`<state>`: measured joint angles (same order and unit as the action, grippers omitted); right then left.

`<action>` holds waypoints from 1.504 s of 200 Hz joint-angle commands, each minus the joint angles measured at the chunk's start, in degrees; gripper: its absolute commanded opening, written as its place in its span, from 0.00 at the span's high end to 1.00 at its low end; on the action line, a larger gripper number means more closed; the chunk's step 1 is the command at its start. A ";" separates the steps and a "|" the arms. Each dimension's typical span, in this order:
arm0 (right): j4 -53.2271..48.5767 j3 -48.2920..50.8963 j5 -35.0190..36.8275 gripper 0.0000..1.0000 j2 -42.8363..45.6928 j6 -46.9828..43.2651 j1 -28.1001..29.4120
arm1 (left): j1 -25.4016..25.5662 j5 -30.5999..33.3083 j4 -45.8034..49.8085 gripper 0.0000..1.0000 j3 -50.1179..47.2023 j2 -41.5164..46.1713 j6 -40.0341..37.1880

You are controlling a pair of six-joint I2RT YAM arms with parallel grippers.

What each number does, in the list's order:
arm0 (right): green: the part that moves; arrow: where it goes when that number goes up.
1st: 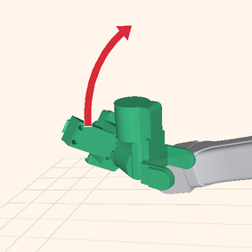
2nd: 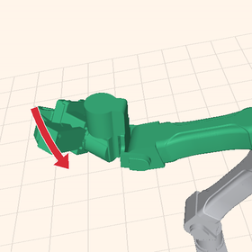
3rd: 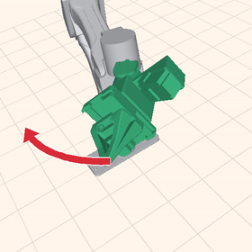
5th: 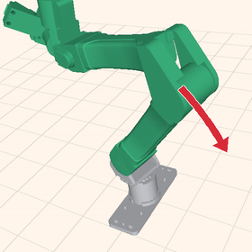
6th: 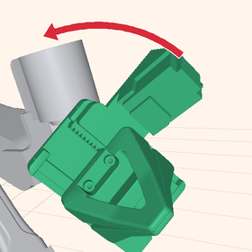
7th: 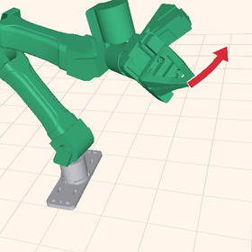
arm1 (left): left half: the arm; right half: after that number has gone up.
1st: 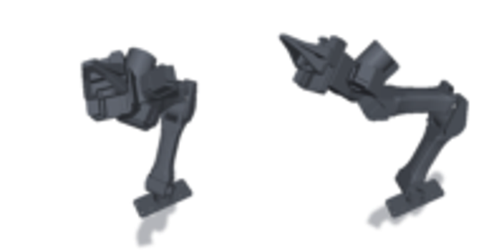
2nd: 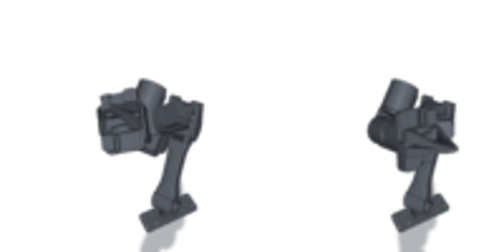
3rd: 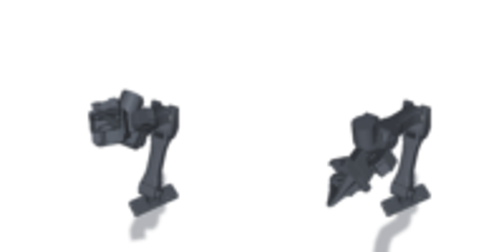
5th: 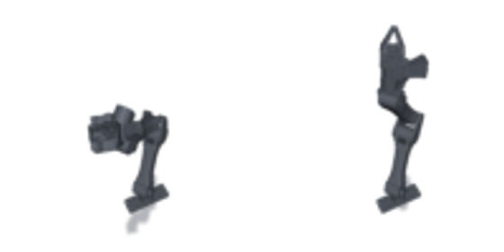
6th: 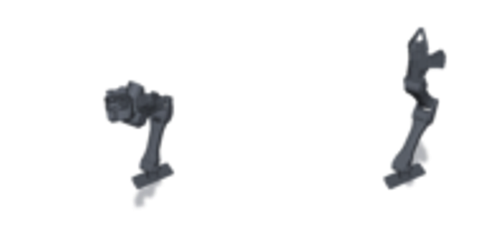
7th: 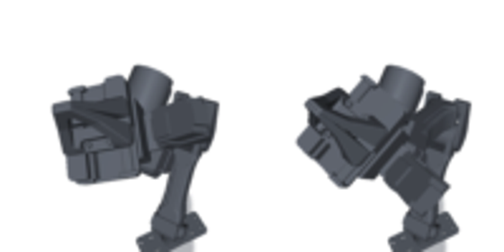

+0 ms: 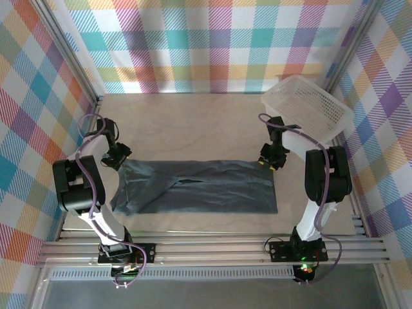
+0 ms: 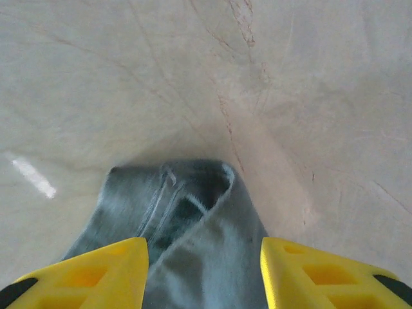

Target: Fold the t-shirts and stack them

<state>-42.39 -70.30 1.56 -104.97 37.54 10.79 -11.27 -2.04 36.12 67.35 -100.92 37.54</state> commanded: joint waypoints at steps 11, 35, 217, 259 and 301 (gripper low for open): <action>-1.69 -3.62 -1.32 0.65 -2.36 -1.63 -0.42 | -0.42 -3.81 -2.55 0.53 2.55 -3.57 -3.26; -3.51 -4.93 1.66 0.66 -4.27 -1.33 -0.39 | -0.42 -2.11 -2.20 0.59 2.28 -5.45 -3.32; -9.55 -21.29 6.77 0.61 -9.11 -7.89 -1.16 | 2.05 2.53 6.01 0.54 17.10 -5.12 -4.80; -6.61 -12.35 0.14 0.70 -2.20 -4.21 1.81 | 11.63 -1.23 0.61 0.52 7.11 5.73 0.29; -5.94 -4.17 -2.50 0.83 -2.30 -2.16 4.42 | 17.62 -6.61 -0.57 0.54 7.06 -0.24 -3.46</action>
<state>-47.57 -79.20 1.83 -106.61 33.41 14.20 5.28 -5.26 35.73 76.69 -97.01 35.90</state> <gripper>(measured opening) 0.188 0.466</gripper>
